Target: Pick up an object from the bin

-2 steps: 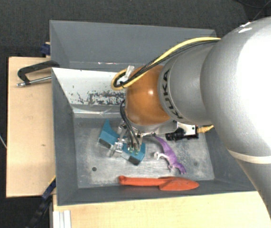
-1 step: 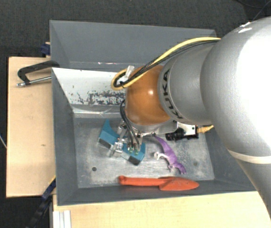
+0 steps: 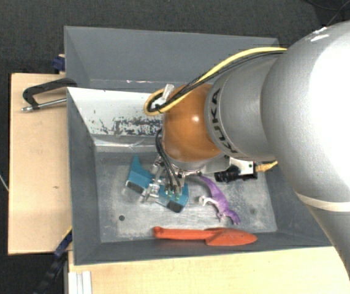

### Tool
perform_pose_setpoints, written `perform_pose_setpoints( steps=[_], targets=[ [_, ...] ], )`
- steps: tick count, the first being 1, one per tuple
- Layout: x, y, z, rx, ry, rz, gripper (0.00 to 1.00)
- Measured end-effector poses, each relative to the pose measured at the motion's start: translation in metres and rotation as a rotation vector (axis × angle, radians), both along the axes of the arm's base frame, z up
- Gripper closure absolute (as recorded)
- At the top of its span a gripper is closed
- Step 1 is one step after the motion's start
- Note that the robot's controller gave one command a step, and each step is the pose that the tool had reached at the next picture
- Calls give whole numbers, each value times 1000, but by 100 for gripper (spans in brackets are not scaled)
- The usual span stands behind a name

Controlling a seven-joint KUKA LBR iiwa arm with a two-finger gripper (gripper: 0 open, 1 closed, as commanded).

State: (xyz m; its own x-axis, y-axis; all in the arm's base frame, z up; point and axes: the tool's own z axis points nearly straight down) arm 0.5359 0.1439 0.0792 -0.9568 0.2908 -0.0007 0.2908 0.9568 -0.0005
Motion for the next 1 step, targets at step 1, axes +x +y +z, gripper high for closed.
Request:
perform_pose_setpoints(
  steps=[1],
  targets=[
    [-3,0,18,-1,10,1,100]
  ],
)
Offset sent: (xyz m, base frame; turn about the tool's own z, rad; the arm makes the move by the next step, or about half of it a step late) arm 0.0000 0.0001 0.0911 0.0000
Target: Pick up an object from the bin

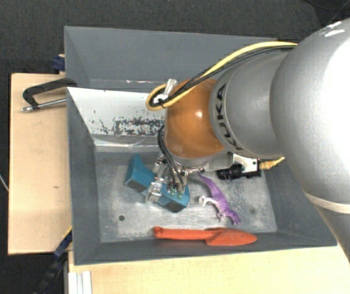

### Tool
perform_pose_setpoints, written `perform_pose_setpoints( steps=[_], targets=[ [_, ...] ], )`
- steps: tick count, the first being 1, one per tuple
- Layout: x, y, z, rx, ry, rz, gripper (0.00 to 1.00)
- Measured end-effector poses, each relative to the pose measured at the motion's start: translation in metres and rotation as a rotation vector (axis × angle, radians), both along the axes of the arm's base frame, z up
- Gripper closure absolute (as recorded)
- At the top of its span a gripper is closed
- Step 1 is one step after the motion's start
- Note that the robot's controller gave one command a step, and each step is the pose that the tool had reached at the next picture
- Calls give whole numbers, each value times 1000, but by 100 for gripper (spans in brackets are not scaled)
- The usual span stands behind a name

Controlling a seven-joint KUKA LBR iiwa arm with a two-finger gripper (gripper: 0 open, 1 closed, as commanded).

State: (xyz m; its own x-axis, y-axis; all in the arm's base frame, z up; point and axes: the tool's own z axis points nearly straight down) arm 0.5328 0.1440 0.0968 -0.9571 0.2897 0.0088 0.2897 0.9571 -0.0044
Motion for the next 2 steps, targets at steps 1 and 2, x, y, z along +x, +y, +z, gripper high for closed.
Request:
perform_pose_setpoints(
  steps=[1,2],
  targets=[
    [1,1,23,2,-3,0,100],
    [2,1,43,2,-5,2,100]
  ],
)
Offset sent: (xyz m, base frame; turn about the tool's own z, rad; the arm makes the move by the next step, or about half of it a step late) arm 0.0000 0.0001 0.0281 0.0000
